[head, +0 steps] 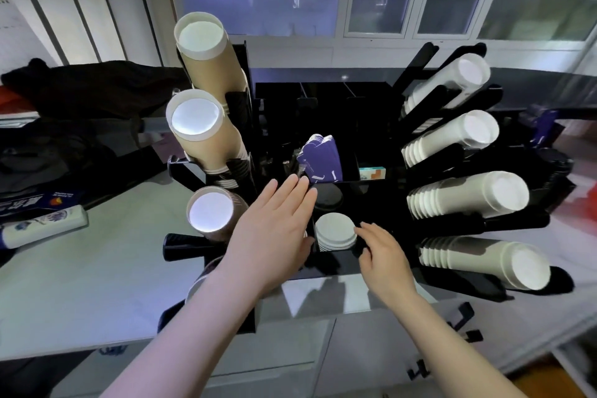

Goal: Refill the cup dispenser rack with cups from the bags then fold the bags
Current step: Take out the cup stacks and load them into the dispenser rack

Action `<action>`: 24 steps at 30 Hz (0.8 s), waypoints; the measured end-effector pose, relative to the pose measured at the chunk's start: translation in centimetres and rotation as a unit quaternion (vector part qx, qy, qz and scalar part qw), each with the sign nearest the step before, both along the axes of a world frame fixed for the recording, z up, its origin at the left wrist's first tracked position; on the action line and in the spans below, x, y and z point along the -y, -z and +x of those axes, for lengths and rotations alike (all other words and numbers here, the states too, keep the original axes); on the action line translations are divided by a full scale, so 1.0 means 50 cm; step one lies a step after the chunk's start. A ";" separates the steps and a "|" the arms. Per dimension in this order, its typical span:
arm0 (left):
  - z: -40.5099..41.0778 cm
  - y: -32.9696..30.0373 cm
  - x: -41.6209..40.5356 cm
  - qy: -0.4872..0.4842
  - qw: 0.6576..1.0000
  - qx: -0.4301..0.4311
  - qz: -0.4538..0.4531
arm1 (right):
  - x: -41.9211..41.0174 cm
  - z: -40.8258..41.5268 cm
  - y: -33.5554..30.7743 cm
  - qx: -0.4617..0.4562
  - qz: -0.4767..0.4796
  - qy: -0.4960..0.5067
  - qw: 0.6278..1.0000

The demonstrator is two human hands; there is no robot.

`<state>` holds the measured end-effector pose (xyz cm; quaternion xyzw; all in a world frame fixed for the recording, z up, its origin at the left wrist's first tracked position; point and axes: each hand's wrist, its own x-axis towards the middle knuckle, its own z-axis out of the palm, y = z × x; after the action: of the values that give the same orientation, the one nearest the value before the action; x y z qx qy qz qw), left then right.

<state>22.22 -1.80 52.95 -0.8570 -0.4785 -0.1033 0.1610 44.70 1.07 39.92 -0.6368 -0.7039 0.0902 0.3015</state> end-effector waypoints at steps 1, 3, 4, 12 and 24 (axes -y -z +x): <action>0.011 0.002 0.002 0.006 1.000 0.005 -0.006 | 0.007 0.016 0.006 -0.010 -0.014 0.013 1.000; 0.035 0.011 0.004 0.011 1.000 0.011 -0.016 | 0.016 0.050 0.021 -0.008 -0.043 0.041 0.998; 0.048 0.017 0.004 0.008 1.000 0.015 -0.021 | 0.018 0.065 0.029 0.002 -0.059 0.050 0.997; 0.149 0.095 -0.019 -0.083 0.990 0.041 -0.104 | 0.005 0.107 0.078 0.147 -0.177 -0.018 0.973; 0.219 0.212 0.045 -0.155 0.970 0.060 -0.177 | 0.040 0.144 0.062 0.048 -0.150 -0.076 0.985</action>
<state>33.18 -4.02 42.35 -0.7798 -0.6246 -0.0417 -0.0082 51.88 -0.91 36.83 -0.6230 -0.7425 0.1864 0.1608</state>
